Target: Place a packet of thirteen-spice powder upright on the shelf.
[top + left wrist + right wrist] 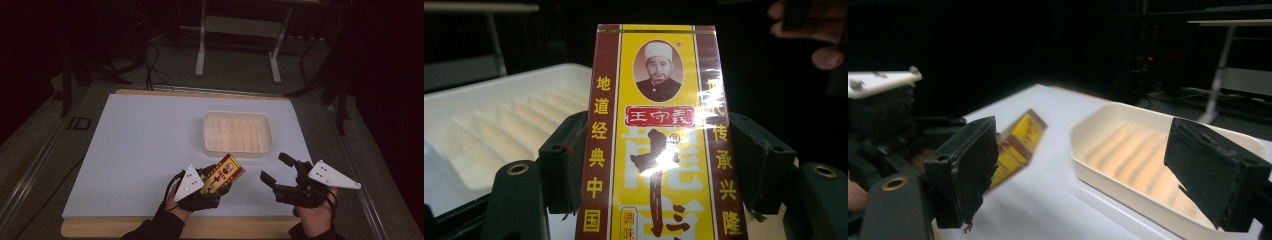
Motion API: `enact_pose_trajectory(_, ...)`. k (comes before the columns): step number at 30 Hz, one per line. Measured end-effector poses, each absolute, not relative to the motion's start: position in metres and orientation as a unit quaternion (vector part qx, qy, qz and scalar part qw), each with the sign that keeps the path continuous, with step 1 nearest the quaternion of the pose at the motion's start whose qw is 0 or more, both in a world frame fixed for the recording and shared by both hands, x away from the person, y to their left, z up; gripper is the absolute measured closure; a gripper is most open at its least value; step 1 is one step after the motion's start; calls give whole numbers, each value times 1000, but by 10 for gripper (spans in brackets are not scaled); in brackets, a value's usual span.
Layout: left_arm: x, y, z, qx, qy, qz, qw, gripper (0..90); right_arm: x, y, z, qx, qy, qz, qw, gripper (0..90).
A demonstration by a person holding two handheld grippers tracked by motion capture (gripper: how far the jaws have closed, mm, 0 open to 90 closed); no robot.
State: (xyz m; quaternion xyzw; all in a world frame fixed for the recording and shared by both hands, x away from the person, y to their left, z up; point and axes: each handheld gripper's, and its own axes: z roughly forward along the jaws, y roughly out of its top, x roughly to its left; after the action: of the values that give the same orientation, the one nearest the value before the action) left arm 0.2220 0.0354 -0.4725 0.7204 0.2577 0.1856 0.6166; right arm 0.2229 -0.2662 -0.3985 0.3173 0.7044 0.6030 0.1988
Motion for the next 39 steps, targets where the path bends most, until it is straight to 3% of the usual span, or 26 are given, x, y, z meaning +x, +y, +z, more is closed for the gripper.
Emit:
enact_pose_trajectory(6, 221, 35, -472, 702, 243, 199, 639, 334, 228, -244, -396, 340, 690, 622, 149, 115)
enact_pose_trajectory(12, 219, 33, -472, 691, 219, 214, 655, 334, 231, -225, -399, 351, 683, 631, 105, 148)
enact_pose_trajectory(13, 219, 32, -472, 689, 216, 219, 657, 334, 231, -219, -401, 356, 683, 631, 93, 205)
enact_pose_trajectory(17, 218, 30, -473, 680, 204, 230, 665, 334, 234, -209, -405, 373, 680, 627, 67, 252)
enact_pose_trajectory(23, 220, 28, -477, 672, 204, 244, 669, 333, 240, -201, -408, 394, 672, 626, 41, 402)
enact_pose_trajectory(28, 219, 27, -478, 668, 204, 252, 670, 332, 244, -198, -408, 413, 668, 619, 27, 598)
enact_pose_trajectory(39, 220, 26, -479, 676, 224, 264, 650, 326, 244, -187, -403, 432, 678, 592, 51, 674)
